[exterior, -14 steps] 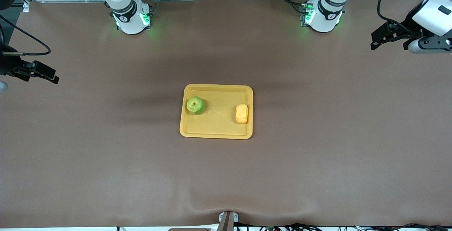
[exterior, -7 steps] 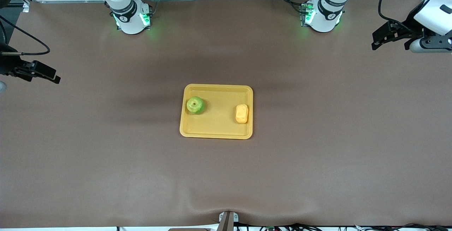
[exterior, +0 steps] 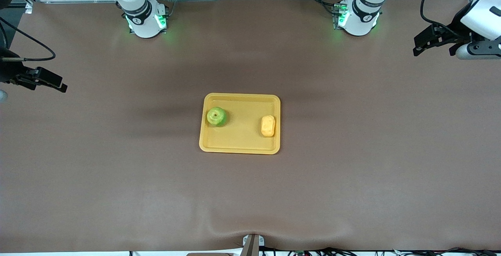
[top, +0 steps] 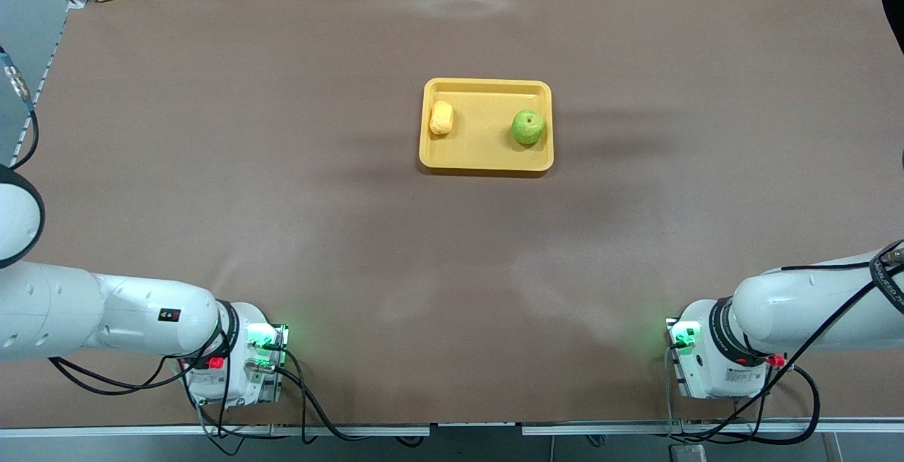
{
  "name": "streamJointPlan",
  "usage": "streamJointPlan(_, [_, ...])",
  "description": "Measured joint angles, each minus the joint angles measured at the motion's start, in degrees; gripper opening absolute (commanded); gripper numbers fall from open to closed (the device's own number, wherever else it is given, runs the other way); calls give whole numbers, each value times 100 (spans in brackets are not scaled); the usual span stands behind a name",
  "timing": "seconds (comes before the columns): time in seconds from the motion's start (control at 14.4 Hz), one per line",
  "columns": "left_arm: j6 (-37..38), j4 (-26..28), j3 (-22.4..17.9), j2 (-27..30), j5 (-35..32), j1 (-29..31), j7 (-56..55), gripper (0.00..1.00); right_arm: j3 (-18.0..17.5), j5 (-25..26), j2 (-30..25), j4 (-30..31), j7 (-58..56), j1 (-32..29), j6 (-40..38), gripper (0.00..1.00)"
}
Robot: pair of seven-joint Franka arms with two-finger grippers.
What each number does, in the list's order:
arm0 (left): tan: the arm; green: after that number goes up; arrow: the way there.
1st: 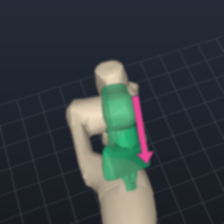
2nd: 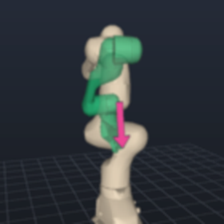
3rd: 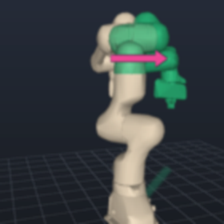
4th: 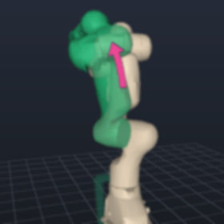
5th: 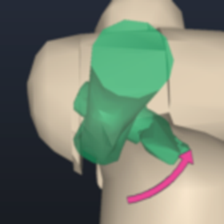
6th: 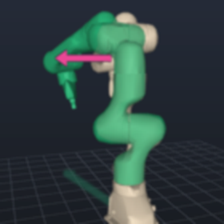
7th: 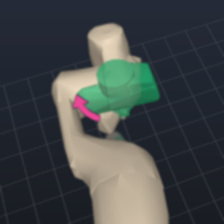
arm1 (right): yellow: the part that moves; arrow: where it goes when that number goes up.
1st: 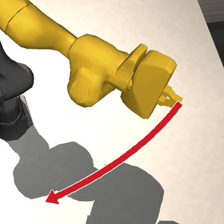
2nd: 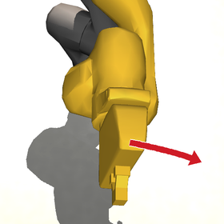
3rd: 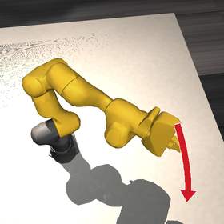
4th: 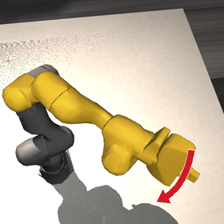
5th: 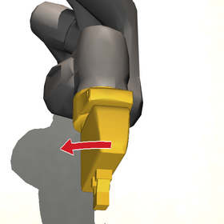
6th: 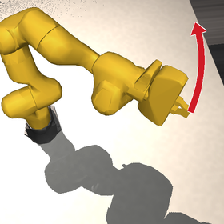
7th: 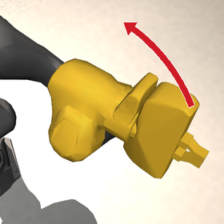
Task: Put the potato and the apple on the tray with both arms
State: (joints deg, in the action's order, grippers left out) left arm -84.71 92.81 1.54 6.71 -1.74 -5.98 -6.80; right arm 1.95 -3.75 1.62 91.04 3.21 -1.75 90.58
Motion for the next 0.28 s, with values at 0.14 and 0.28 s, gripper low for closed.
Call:
streamJointPlan(0.14, [-1,-1,2,-21,0,-7,0,100,-1,-2,0,-5,-1,0,5,100])
streamJointPlan(0.28, [-5,-11,5,-40,0,-9,0,100,-3,-2,-4,-16,-1,0,-10,100])
